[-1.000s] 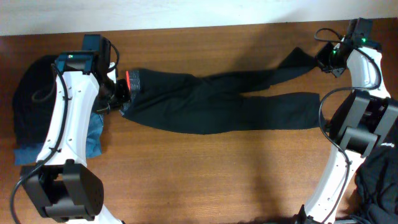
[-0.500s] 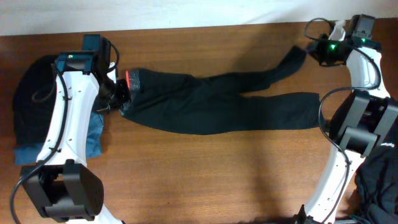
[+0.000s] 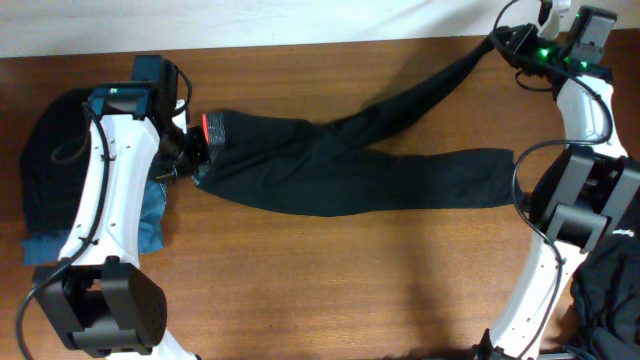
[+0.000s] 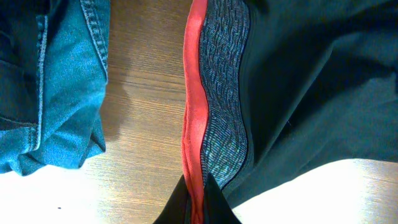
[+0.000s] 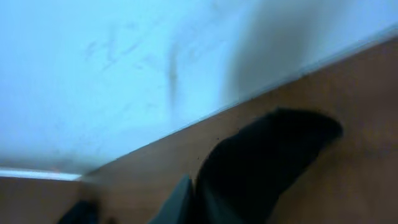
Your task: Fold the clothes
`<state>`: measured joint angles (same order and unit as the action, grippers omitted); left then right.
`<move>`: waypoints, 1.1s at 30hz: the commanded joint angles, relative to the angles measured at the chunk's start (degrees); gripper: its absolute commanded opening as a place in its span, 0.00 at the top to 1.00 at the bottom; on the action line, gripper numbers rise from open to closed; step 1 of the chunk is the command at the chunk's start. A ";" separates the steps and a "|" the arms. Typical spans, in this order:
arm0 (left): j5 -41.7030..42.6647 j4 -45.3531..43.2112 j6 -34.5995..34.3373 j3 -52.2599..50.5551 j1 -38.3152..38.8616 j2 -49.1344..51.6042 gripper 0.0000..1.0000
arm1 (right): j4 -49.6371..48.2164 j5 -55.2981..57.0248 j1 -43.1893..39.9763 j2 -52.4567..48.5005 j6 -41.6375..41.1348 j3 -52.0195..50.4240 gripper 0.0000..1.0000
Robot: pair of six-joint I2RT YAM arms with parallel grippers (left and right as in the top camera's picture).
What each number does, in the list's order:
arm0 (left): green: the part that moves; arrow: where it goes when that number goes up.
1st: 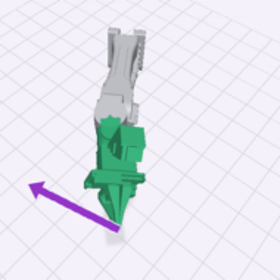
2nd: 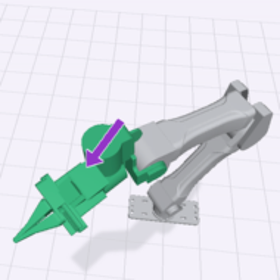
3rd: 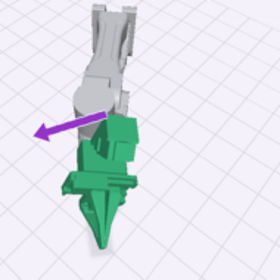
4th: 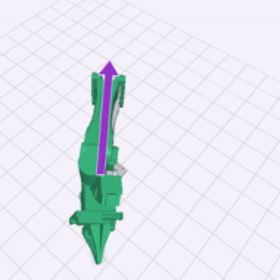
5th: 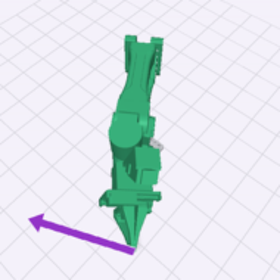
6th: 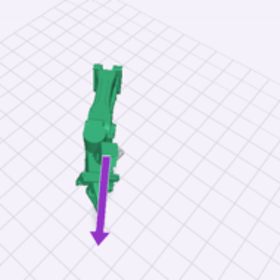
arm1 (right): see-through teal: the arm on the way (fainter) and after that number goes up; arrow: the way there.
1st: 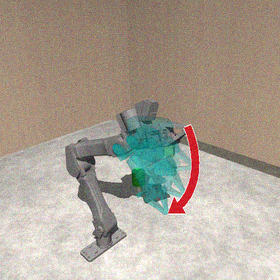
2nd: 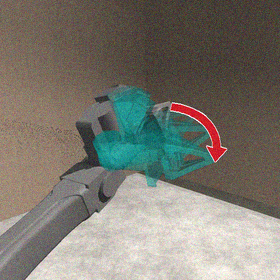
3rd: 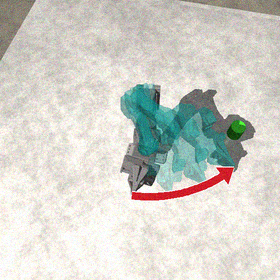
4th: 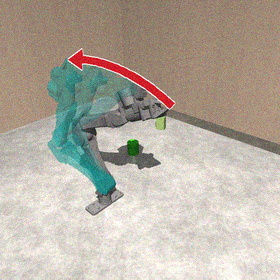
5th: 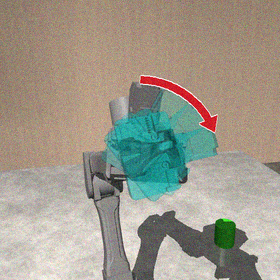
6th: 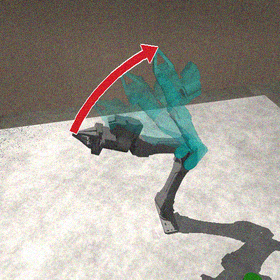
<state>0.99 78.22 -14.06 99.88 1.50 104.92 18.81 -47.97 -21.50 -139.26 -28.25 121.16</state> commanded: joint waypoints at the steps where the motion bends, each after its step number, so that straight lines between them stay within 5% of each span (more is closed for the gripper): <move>1: -0.83 -0.17 0.92 0.66 0.00 -1.77 1.00 | 5.95 1.75 -2.69 -0.07 -3.61 0.79 0.84; 9: -0.83 -0.15 0.92 0.66 0.00 -1.77 1.00 | 38.53 17.49 -5.20 -0.07 -1.55 0.79 0.83; 22: -0.81 -2.62 0.92 0.66 0.00 -1.77 1.00 | 44.02 9.75 -1.31 -0.07 23.52 0.79 0.82; 33: -0.81 -0.57 0.87 0.46 0.02 -1.75 0.99 | 60.17 28.33 0.42 -0.07 26.05 0.79 0.82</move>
<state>0.99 76.69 -14.06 99.88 1.50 104.90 77.28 -25.91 -20.53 -139.26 -5.52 121.60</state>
